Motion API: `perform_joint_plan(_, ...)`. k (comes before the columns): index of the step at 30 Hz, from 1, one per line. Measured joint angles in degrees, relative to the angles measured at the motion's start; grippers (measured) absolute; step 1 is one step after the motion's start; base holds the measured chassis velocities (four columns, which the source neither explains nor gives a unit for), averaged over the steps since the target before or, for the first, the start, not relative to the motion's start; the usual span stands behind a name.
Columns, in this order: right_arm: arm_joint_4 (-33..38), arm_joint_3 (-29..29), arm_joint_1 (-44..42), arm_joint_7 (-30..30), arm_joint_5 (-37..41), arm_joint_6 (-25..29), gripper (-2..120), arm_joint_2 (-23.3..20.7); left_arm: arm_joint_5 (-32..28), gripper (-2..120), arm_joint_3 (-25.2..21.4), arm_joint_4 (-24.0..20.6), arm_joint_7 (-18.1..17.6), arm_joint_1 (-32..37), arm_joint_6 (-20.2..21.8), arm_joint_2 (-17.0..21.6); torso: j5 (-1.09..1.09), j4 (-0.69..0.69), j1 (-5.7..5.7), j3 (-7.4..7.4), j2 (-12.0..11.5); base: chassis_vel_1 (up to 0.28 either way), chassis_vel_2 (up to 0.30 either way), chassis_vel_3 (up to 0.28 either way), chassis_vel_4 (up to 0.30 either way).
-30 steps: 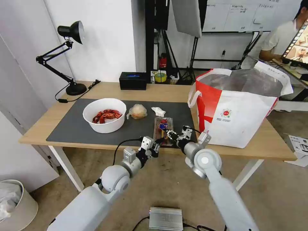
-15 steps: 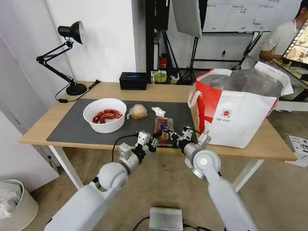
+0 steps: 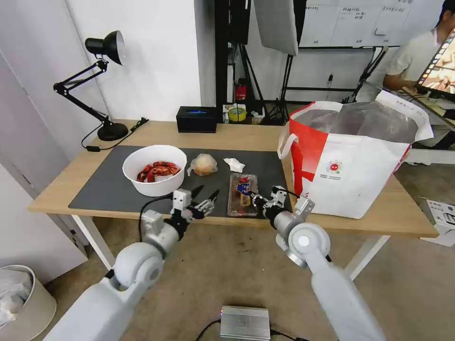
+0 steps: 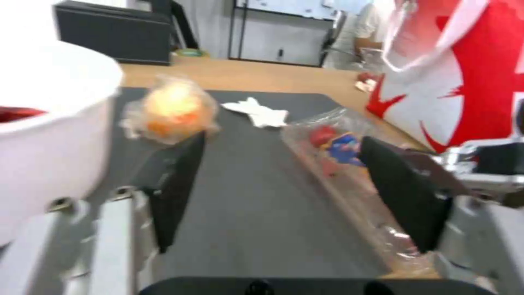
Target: Pick up the trash from the table and place it into the takeout bag.
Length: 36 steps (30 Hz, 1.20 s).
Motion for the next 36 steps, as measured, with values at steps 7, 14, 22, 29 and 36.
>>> perform_joint_plan(7, 3.79, 0.13, -0.67, -0.54, 0.68, 0.06, 0, -2.34, 0.24, 100, -5.82, -2.55, 0.2, 6.08, 0.44, -0.3, 0.0, 0.0, 0.0, 0.0, 0.0, 0.0, 0.0, 0.0, 0.0)
perform_joint_plan(14, 8.93, 1.68, -1.91, 0.18, 4.52, 0.09, 0, -5.34, 0.51, 100, -10.29, -4.4, 0.36, 10.13, 0.44, -1.3, 0.01, 0.0, 0.0, -0.01, 0.0, 0.0, 0.0, 0.0, 0.0)
perform_joint_plan(22, 15.24, 7.06, -2.69, 2.03, 12.73, 0.09, 0, -9.42, 0.77, 100, -15.18, -6.16, 0.69, 14.46, 0.4, -2.04, 0.01, 0.01, 0.0, -0.01, 0.0, 0.0, 0.0, 0.0, 0.0)
perform_joint_plan(29, 21.04, 15.37, -1.67, 3.94, 21.92, 0.14, 0, -14.4, 0.98, 100, -17.94, -7.58, 0.75, 17.15, 0.37, -2.73, 0.01, 0.0, 0.0, -0.01, 0.0, 0.0, 0.0, 0.0, 0.0)
perform_joint_plan(36, 23.15, 21.49, 0.47, 7.13, 30.92, 1.28, 0, -18.54, 0.97, 100, -19.57, -8.69, 0.78, 18.72, 0.37, -2.62, 0.01, 0.0, 0.0, -0.01, 0.0, 0.0, 0.0, 0.0, 0.0)
